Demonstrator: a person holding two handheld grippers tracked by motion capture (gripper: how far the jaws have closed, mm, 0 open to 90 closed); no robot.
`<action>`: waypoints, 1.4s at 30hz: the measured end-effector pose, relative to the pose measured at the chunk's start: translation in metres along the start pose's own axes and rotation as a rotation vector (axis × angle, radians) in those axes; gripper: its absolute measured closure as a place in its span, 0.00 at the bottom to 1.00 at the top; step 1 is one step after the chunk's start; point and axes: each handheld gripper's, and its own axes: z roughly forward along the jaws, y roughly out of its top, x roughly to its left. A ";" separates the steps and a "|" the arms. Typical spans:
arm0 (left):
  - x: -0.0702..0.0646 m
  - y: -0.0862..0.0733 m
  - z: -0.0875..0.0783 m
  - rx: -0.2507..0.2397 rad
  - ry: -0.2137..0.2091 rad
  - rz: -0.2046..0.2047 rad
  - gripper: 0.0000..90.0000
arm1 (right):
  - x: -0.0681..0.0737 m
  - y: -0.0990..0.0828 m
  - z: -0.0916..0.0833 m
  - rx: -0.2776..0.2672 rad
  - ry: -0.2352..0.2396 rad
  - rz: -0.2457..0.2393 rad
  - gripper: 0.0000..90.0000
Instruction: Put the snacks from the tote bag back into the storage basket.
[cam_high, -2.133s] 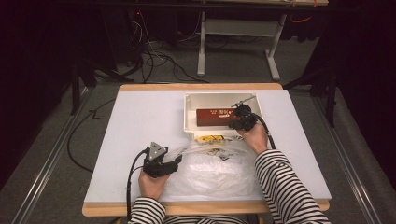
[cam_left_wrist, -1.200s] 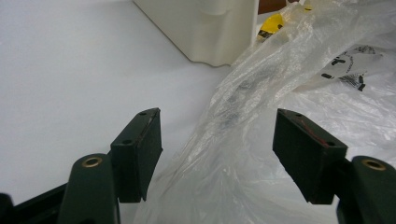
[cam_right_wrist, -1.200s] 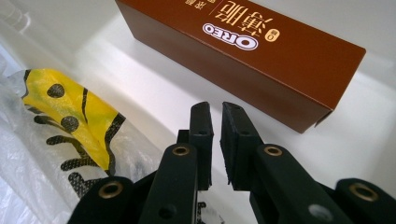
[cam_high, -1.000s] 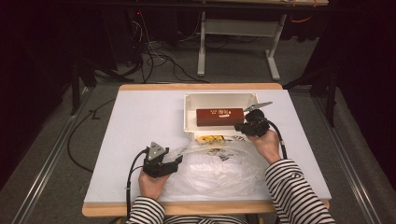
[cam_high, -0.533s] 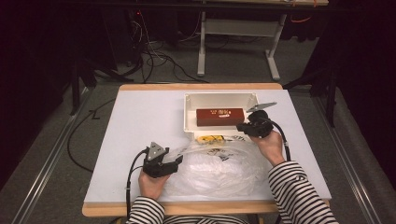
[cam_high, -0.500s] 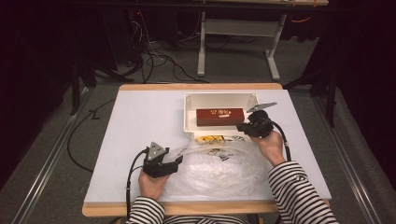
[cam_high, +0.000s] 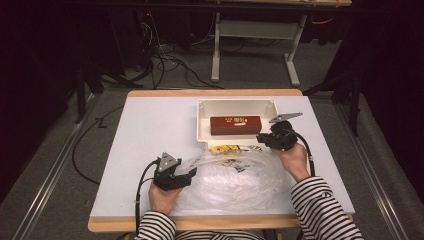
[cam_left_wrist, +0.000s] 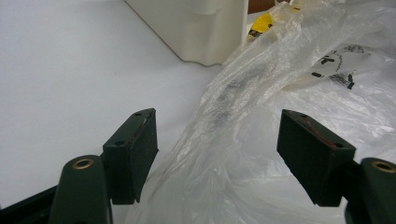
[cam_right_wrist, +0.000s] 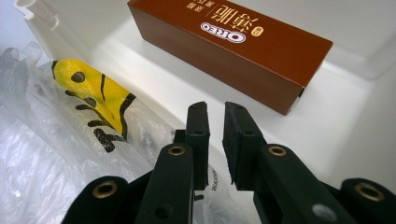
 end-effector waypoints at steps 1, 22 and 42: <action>0.000 0.000 0.000 0.002 0.000 0.001 0.32 | 0.000 -0.001 -0.001 -0.007 0.001 0.000 0.89; -0.005 0.002 -0.014 -0.033 -0.030 0.023 0.32 | -0.004 -0.017 -0.018 -0.052 0.012 0.019 0.87; -0.010 0.013 -0.031 -0.071 -0.047 0.049 0.41 | -0.009 -0.034 -0.032 -0.096 0.028 0.060 0.85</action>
